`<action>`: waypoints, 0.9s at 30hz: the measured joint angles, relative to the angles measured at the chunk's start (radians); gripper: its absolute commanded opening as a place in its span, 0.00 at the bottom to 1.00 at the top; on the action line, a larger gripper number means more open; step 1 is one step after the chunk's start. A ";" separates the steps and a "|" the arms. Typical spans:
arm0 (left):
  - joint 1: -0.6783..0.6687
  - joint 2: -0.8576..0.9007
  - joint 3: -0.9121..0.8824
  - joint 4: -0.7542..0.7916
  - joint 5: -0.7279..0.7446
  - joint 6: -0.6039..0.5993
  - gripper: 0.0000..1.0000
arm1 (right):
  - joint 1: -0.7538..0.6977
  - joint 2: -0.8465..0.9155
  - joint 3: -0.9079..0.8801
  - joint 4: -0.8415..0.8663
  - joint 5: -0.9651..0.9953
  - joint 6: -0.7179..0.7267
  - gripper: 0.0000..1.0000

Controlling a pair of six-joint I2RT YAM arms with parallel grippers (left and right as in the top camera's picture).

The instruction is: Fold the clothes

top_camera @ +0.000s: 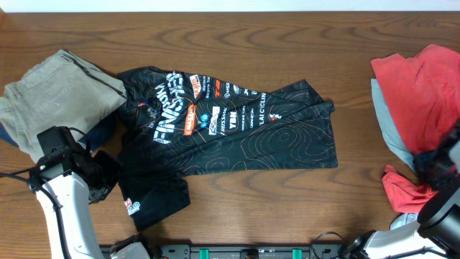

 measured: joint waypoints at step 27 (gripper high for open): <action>0.000 0.000 0.000 -0.004 0.000 0.000 0.06 | 0.407 0.154 0.091 0.336 -0.383 -0.606 0.09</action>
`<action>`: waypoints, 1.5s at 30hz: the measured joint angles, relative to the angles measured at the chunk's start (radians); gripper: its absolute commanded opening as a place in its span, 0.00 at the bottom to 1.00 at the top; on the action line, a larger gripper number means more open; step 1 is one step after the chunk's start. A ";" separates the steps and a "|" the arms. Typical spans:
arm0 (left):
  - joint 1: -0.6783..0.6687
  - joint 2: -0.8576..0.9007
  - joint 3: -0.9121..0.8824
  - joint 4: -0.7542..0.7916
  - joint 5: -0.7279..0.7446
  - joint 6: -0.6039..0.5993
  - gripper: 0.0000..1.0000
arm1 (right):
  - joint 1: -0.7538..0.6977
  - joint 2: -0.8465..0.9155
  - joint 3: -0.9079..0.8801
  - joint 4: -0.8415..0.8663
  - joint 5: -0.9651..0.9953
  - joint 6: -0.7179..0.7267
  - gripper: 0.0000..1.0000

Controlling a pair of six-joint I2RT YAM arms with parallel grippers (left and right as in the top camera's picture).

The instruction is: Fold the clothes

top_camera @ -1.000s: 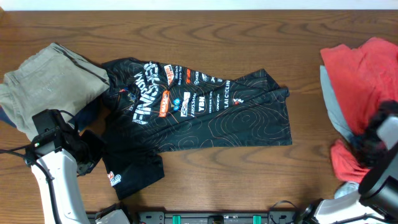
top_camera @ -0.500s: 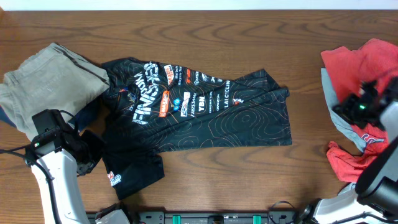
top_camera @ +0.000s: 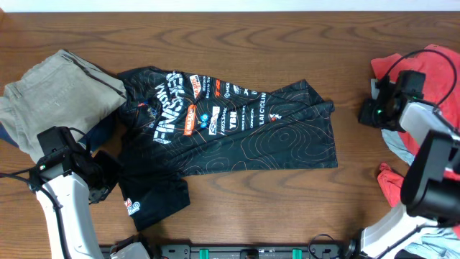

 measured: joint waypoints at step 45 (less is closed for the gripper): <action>0.001 0.000 0.000 0.004 0.000 0.000 0.06 | 0.071 -0.031 0.118 -0.824 -0.214 0.113 0.63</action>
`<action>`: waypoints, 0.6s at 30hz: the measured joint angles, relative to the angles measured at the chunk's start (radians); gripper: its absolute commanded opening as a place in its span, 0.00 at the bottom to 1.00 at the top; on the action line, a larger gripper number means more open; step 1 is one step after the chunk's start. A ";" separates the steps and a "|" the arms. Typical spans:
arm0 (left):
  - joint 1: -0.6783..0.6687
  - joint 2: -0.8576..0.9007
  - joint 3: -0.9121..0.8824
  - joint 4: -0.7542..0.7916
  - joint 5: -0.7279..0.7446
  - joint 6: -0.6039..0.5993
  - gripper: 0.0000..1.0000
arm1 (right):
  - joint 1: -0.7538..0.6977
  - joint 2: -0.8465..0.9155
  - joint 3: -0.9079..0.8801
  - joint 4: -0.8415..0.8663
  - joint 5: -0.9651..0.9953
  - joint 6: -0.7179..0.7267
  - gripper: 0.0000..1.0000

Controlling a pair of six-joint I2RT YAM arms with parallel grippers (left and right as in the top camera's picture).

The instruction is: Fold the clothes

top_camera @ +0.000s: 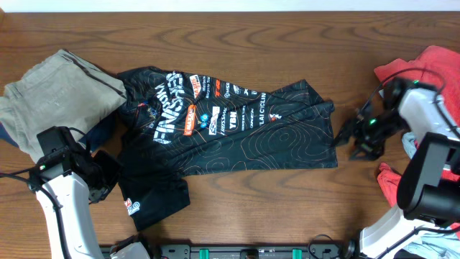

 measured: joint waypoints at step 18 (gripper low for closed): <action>0.000 0.000 0.000 0.000 0.000 0.000 0.07 | 0.065 -0.022 -0.215 0.227 -0.031 0.156 0.35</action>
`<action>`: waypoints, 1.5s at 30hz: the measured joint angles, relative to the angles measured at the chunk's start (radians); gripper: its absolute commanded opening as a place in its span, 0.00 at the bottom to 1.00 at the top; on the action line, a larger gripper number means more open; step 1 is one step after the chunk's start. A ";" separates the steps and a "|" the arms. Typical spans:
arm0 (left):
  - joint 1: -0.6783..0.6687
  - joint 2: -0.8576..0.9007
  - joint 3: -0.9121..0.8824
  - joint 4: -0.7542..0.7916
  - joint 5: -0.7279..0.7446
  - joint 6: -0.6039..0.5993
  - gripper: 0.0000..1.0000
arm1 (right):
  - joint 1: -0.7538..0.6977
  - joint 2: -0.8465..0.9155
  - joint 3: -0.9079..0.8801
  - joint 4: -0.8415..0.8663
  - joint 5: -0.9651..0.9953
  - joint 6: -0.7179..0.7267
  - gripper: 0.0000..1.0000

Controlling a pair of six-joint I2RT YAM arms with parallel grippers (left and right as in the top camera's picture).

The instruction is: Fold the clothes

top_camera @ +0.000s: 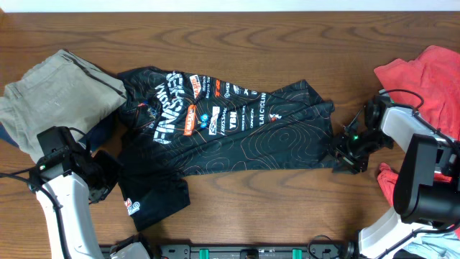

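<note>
A black printed jersey point(230, 129) lies spread across the middle of the table, one sleeve hanging toward the front left. My right gripper point(343, 153) sits at the jersey's lower right corner, touching its edge; the overhead view does not show how its jaws stand. My left gripper point(108, 176) rests at the jersey's lower left sleeve, its fingers hidden under the arm and dark cloth.
A folded khaki garment point(54, 93) lies at the left over something blue. Red clothes point(424, 75) are heaped at the right edge with a grey piece under them, and a red scrap point(392, 188) lies nearer the front.
My right gripper has moved a little left and down, from just off the jersey's right edge onto its lower right corner. The left arm has stayed put.
At first my right arm was low at the right edge by the red heap. Then it stood by the heap's left side. It was later near the jersey's right edge, and now touches the lower right corner. The left arm and jersey stayed still.
</note>
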 measured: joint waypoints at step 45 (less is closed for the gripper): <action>-0.228 0.000 0.946 -0.301 0.259 0.184 0.06 | 0.006 -0.569 0.727 -0.204 0.090 -0.084 0.01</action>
